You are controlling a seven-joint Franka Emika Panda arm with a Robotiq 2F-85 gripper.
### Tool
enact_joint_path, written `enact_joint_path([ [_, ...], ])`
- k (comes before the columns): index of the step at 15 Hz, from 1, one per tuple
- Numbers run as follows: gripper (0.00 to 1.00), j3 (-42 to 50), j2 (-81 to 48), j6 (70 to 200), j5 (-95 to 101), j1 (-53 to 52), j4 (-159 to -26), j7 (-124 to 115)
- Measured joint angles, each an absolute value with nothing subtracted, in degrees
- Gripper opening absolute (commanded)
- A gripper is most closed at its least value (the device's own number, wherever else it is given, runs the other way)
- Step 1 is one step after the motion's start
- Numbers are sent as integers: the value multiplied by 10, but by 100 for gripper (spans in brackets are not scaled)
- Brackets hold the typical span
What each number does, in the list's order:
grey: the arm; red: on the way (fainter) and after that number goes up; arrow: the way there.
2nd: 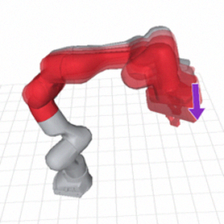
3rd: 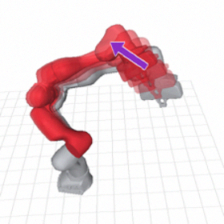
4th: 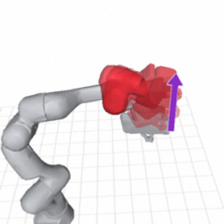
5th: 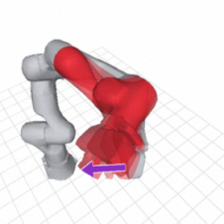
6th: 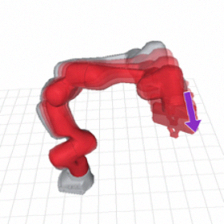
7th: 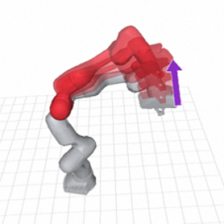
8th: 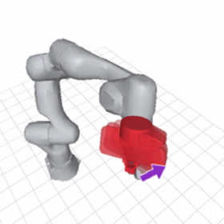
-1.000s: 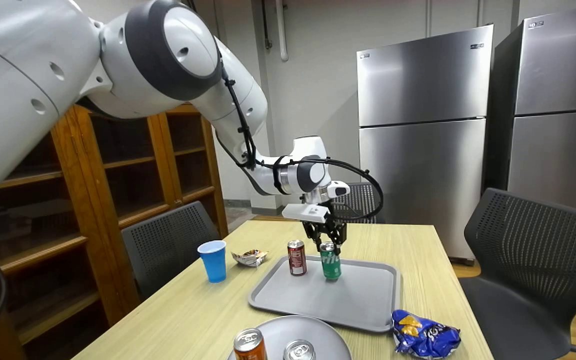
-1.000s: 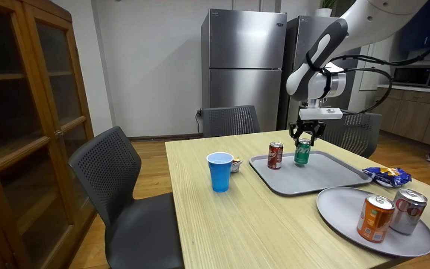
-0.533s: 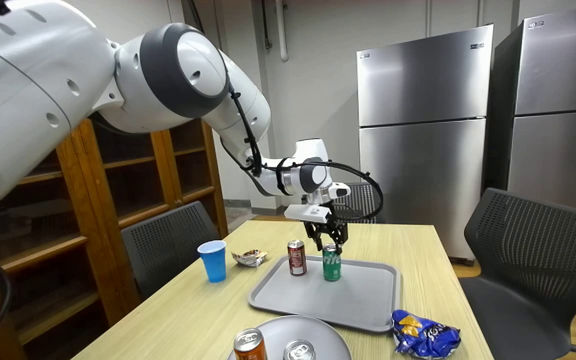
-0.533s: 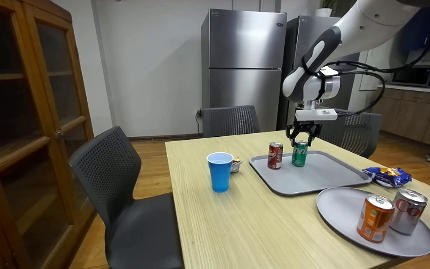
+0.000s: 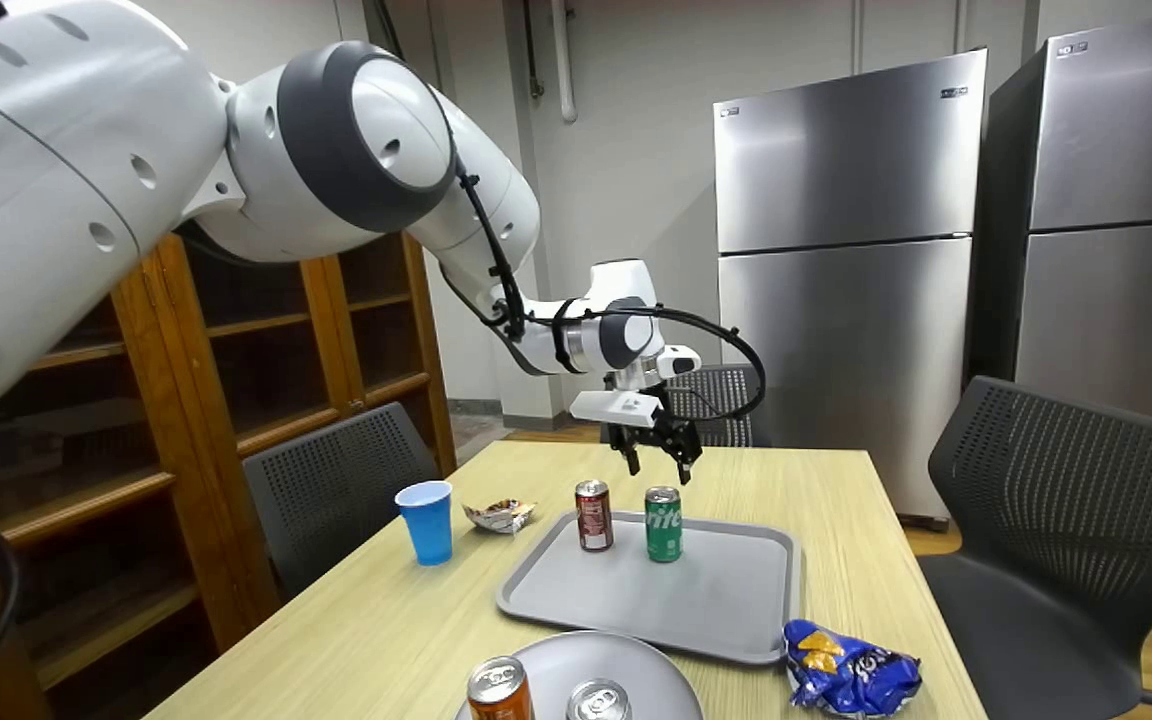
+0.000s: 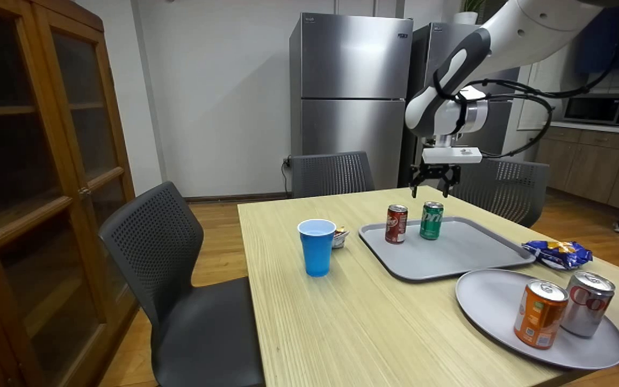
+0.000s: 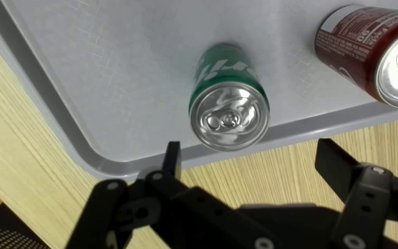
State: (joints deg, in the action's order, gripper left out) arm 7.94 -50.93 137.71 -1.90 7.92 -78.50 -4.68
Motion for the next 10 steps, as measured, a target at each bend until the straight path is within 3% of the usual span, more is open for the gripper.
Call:
enact_joint_path([
  [10, 100, 73, -447, 1406, -19, 82, -857, 3],
])
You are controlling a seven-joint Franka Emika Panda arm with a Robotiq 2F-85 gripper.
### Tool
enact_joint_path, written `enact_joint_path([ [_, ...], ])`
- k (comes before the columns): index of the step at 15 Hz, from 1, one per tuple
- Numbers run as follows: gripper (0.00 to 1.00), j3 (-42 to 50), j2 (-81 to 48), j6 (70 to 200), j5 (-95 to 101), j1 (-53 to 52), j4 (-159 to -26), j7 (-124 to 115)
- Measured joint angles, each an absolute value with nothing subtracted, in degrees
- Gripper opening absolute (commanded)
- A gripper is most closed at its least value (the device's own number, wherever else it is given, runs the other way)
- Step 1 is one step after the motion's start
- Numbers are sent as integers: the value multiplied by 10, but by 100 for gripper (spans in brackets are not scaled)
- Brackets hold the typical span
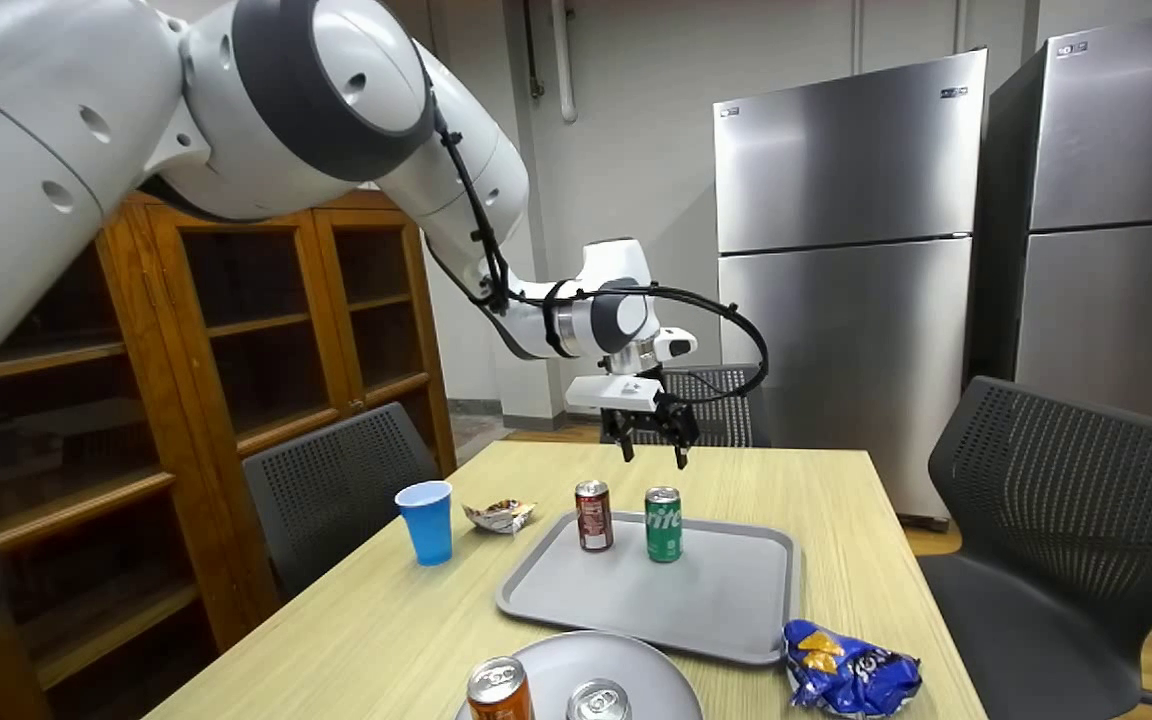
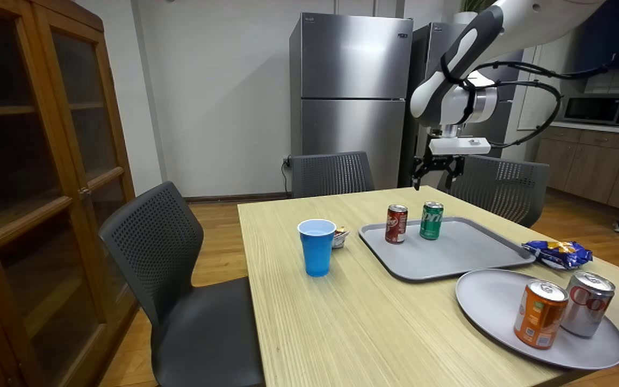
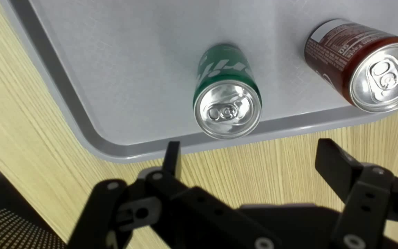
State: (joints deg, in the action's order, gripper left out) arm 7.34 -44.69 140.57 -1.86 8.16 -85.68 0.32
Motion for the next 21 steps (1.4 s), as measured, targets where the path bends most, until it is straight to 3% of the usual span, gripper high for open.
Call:
enact_joint_path([
  [21, 100, 74, -217, 1493, 21, 60, -1212, 33],
])
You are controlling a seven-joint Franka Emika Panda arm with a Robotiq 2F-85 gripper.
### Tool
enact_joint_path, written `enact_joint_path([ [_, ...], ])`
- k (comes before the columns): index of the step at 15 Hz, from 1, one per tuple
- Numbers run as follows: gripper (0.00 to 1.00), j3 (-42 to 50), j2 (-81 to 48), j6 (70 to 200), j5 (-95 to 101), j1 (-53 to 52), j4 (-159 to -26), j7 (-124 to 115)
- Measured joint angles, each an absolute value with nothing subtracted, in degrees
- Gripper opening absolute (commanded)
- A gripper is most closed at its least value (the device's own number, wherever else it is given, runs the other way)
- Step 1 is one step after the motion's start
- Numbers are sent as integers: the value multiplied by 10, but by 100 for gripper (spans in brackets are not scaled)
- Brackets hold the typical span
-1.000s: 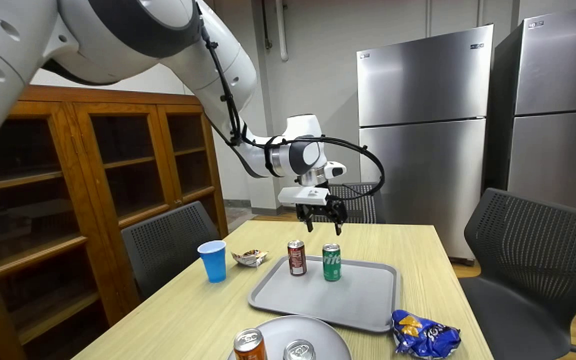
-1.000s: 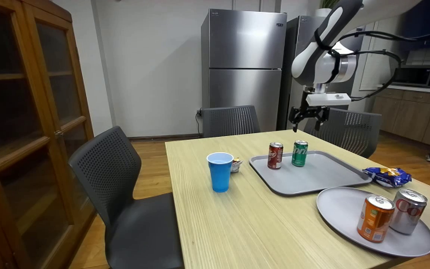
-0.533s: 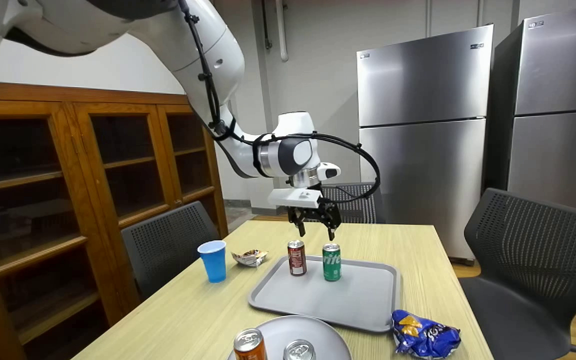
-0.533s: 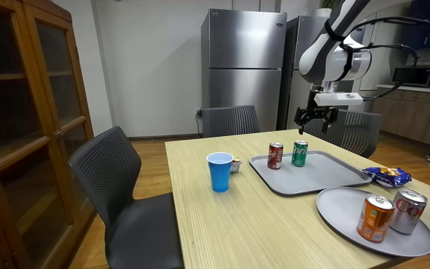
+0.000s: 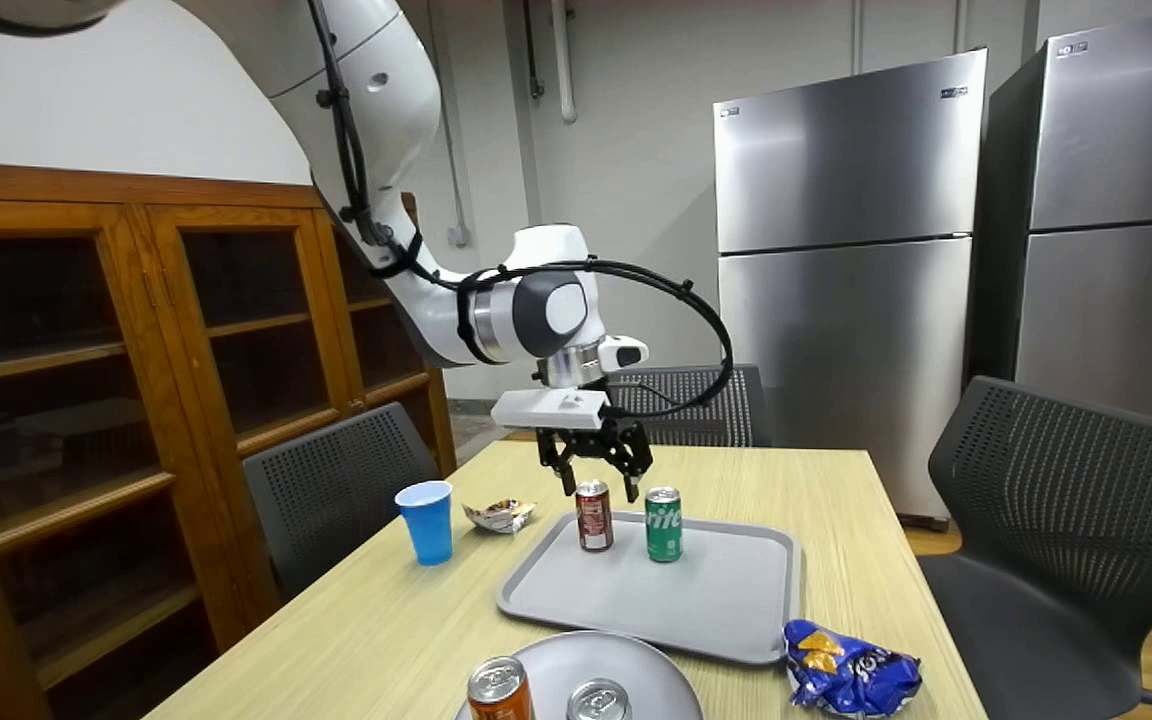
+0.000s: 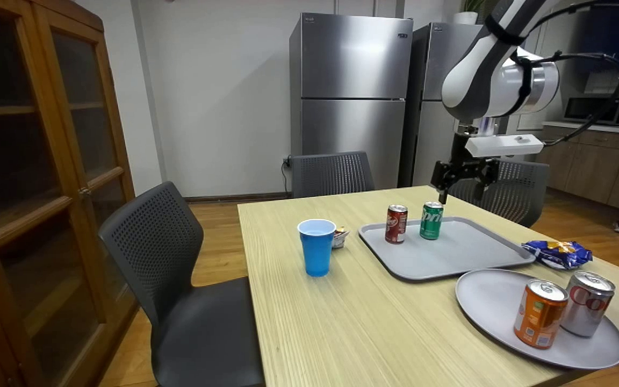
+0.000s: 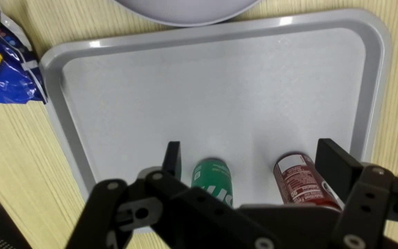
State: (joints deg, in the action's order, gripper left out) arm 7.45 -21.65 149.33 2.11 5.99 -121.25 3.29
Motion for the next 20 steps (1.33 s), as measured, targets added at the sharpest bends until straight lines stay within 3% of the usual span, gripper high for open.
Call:
enact_joint_path([
  [20, 100, 89, -116, 1514, 98, 39, -1450, -78],
])
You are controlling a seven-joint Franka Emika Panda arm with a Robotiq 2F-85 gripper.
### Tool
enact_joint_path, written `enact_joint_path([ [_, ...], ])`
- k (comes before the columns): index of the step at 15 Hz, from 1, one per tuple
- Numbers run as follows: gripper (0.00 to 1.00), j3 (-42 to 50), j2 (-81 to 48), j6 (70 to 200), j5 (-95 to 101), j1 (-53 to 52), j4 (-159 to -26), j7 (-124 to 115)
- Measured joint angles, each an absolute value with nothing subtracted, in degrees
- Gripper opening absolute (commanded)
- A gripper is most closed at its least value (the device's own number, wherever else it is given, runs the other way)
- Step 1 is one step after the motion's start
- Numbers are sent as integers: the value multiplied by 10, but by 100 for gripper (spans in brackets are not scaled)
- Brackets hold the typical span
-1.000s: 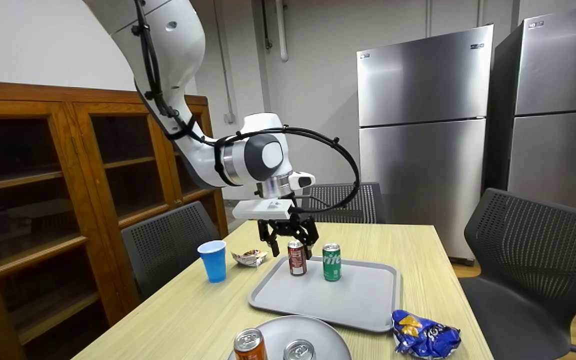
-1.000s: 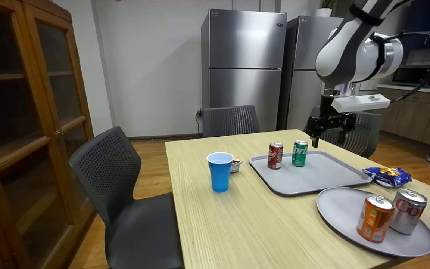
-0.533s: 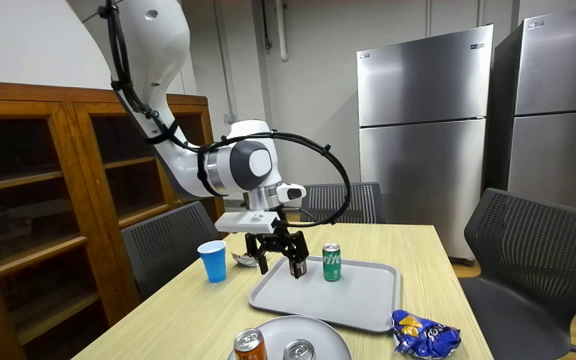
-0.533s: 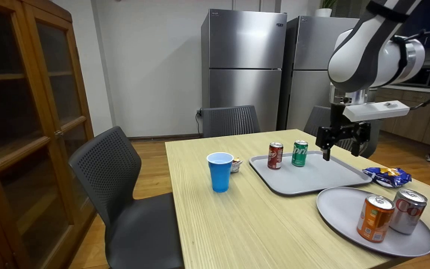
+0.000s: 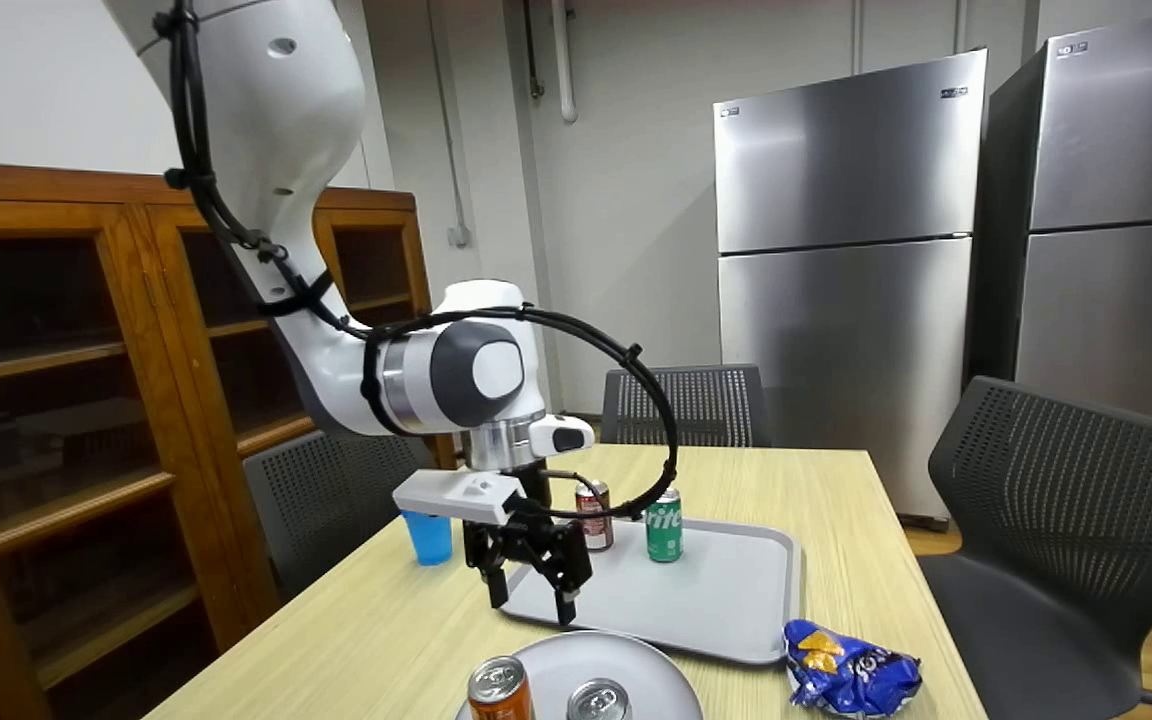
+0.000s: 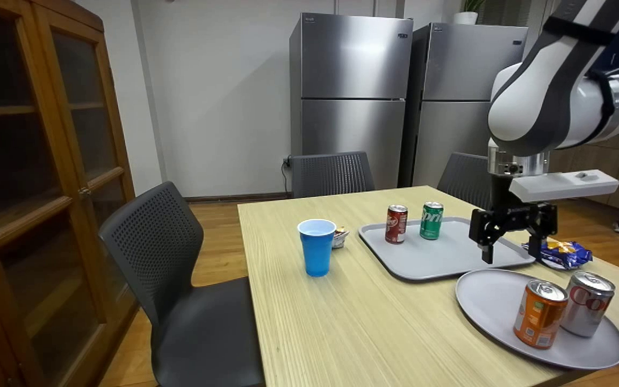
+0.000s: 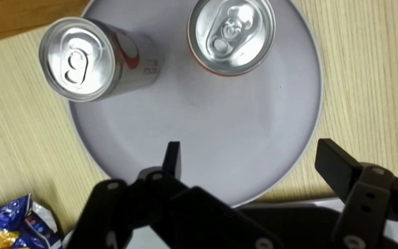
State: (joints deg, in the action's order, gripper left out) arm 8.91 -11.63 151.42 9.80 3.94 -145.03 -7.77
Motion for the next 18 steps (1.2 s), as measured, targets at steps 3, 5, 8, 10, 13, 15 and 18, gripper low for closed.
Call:
enact_joint_path([
  [3, 100, 89, -116, 1519, 98, 39, -1471, -91],
  [5, 100, 89, -116, 1520, 98, 38, -1482, -98],
  [8, 100, 90, -116, 1521, 98, 38, -1497, -109],
  [10, 100, 92, -115, 1523, 98, 37, -1507, -115],
  [13, 100, 97, -112, 1526, 98, 35, -1519, -125],
  [15, 100, 99, -110, 1526, 100, 35, -1527, -130],
  [18, 74, 105, -104, 1527, 107, 33, -1538, -137],
])
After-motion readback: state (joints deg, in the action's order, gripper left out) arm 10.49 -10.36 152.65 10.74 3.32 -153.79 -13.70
